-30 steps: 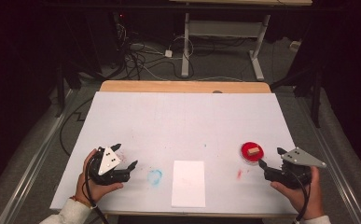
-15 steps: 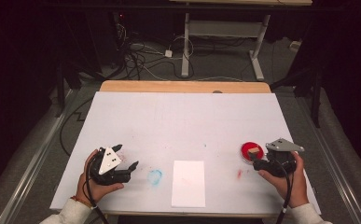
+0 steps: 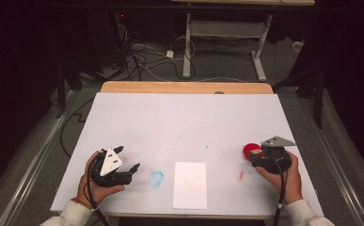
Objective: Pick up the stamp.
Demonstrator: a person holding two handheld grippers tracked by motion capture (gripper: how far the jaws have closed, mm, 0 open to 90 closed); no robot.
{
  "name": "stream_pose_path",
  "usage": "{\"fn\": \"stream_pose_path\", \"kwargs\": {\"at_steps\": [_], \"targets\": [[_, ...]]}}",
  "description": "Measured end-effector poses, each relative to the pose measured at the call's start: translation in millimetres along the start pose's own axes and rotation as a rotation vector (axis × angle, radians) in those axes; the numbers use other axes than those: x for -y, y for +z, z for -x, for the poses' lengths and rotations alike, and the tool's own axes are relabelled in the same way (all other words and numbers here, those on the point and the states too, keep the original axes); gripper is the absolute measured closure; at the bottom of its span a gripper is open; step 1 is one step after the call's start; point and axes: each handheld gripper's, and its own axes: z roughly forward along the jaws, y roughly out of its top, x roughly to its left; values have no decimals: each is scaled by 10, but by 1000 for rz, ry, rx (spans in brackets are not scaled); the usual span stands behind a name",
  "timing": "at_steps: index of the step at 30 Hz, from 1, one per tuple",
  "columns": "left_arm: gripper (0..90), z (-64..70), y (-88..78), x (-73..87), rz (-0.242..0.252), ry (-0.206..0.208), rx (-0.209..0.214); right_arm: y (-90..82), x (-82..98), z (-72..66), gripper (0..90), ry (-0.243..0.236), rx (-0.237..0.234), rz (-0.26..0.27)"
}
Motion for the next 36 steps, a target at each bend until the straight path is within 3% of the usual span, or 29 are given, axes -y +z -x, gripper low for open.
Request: {"fn": "stream_pose_path", "kwargs": {"at_steps": [13, 30, 36], "targets": [[192, 12, 14, 2, -11, 8, 14, 57, 8, -10, 530, -10, 13, -26], [192, 25, 24, 9, -31, 6, 25, 112, -30, -8, 547, 17, 19, -28], [193, 28, 26, 9, -35, 7, 25, 122, -42, 0, 551, 0, 11, -40]]}}
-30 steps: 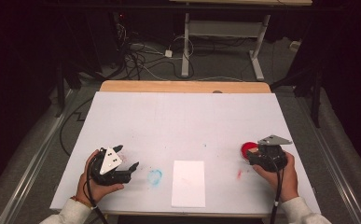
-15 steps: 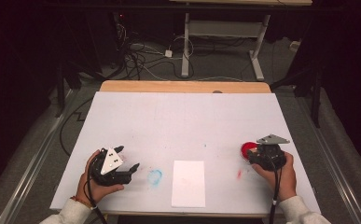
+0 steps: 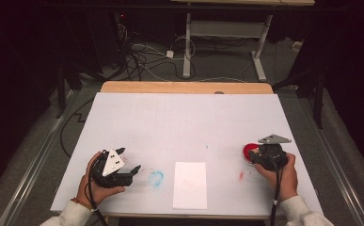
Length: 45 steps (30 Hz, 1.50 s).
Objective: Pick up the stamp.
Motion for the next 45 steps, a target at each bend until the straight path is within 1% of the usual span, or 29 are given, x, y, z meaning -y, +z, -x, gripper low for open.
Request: {"fn": "stream_pose_path", "kwargs": {"at_steps": [8, 14, 16, 17, 18, 19, 20, 21, 25, 29, 30, 31, 32, 33, 34, 36, 37, 45], "targets": [[194, 0, -2, -1, -1, 3, 3, 6, -9, 9, 552, -13, -10, -10], [195, -12, -14, 1, 1, -1, 0, -8, -3, 45, 553, -10, -28, -3], [195, -10, -10, 2, -1, 1, 1, -13, -2, 51, 553, -15, -26, -2], [195, -7, -2, 2, -4, 2, 2, -35, -1, 70, 553, -9, -27, 9], [195, -7, -2, 2, -4, 2, 2, -35, -1, 70, 553, -9, -27, 9], [195, -7, 2, 3, -5, 4, 4, -63, -8, 88, 553, -7, -29, 26], [195, -7, 5, 5, -6, 5, 6, -63, -8, 88, 553, -7, -29, 26], [195, -8, 8, 7, -7, 6, 6, -98, -19, 98, 553, -15, -35, 39], [195, -26, 19, 15, -7, 4, 10, -180, -64, 116, 553, -19, -40, 69], [195, -44, 31, 20, -8, -2, 14, -241, -97, 139, 553, -21, -48, 86], [195, -54, 31, 21, 0, 7, 11, -241, -97, 139, 553, -21, -48, 86], [195, -51, 30, 27, -8, -2, 15, -275, -116, 147, 553, -24, -55, 95], [195, -56, 28, 32, -9, -1, 15, -275, -116, 147, 553, -24, -55, 95], [194, -67, 28, 34, -2, 7, 12, -294, -127, 148, 552, -26, -54, 104], [195, -71, 26, 37, -3, 6, 10, -327, -146, 147, 553, -33, -54, 116], [195, -72, 25, 44, -3, 3, 11, -342, -152, 141, 553, -35, -53, 118], [195, -65, 25, 49, -10, -6, 16, -353, -157, 140, 553, -42, -50, 123], [195, -63, 20, 56, -9, -9, 23, -429, -191, 128, 552, -53, -54, 145]]}}
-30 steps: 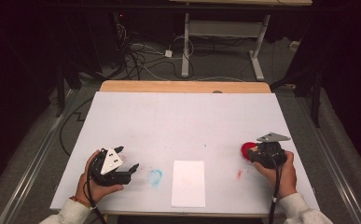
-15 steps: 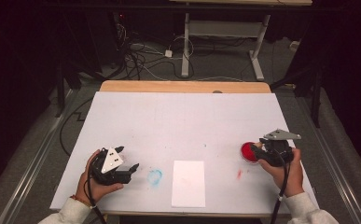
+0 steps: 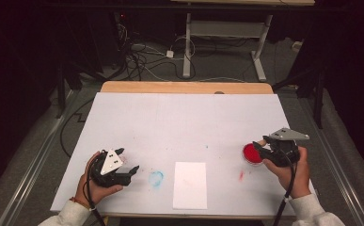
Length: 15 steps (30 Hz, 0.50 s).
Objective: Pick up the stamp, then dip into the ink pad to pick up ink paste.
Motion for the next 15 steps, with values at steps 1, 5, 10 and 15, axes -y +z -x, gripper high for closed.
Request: {"fn": "stream_pose_path", "kwargs": {"at_steps": [1, 5, 10, 15], "targets": [[194, 0, 1, 2, -2, 1, -1, -23, -13, -3, 553, -4, 1, 7], [194, -1, 3, 4, -5, 3, -1, -52, -33, -5, 553, -8, 2, 16], [195, 11, 2, 7, -11, 9, -1, -112, -54, 3, 553, -13, 1, 30], [194, -16, -4, 7, 1, -18, 4, -165, -93, 38, 552, -4, -3, 51]]}}
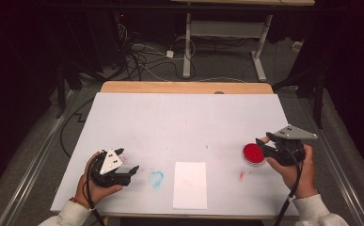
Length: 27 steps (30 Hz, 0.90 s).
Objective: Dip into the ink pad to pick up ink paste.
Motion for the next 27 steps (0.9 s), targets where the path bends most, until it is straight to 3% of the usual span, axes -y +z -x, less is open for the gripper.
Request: {"fn": "stream_pose_path", "kwargs": {"at_steps": [8, 11, 27], "targets": [[195, 19, 16, -11, -5, 25, -5, -79, -44, 41, 552, 20, -1, 29], [194, 26, 13, -16, -10, 16, 1, -63, -49, 15, 552, 10, -11, 25], [195, 62, 14, -22, -29, 37, -1, 338, 189, -10, 552, 5, -22, -108]]}}
